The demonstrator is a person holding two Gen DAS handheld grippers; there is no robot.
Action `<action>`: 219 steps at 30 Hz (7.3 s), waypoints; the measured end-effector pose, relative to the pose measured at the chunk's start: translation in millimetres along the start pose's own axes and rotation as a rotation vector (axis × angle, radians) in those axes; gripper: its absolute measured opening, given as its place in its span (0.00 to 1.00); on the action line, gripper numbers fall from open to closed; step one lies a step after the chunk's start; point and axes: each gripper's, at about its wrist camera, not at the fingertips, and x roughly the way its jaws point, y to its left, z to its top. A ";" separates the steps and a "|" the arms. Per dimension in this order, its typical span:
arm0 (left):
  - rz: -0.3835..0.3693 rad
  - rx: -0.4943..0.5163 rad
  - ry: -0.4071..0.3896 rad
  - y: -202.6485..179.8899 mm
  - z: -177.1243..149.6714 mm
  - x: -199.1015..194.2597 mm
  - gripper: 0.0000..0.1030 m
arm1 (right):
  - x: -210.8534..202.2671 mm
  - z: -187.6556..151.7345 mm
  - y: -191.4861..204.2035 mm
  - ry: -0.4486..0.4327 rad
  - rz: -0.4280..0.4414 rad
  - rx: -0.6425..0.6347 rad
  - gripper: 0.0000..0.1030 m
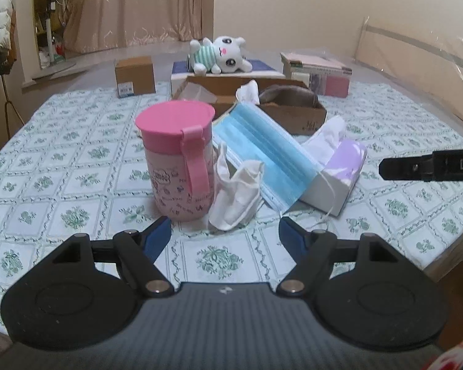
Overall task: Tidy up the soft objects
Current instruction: 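Lower the left gripper onto the white cloth beside the pink cup and grasp it, then lift the white cloth with the left gripper while the right gripper lowers onto the blue mask, then close the right gripper on the blue face mask and lift it, then carry the white cloth in the left gripper and blue mask in the right gripper to the box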
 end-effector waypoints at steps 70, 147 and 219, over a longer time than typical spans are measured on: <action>-0.013 0.128 0.126 16.4 -23.1 75.2 0.07 | 109.3 10.9 37.7 0.091 0.095 -0.324 0.61; -0.021 0.057 0.139 65.9 -47.6 61.1 0.07 | 154.8 -53.4 62.1 0.210 -0.065 -0.255 0.02; -0.285 0.150 -0.066 6.5 196.9 56.0 0.07 | 61.4 139.2 -0.6 -0.082 0.025 -0.247 0.01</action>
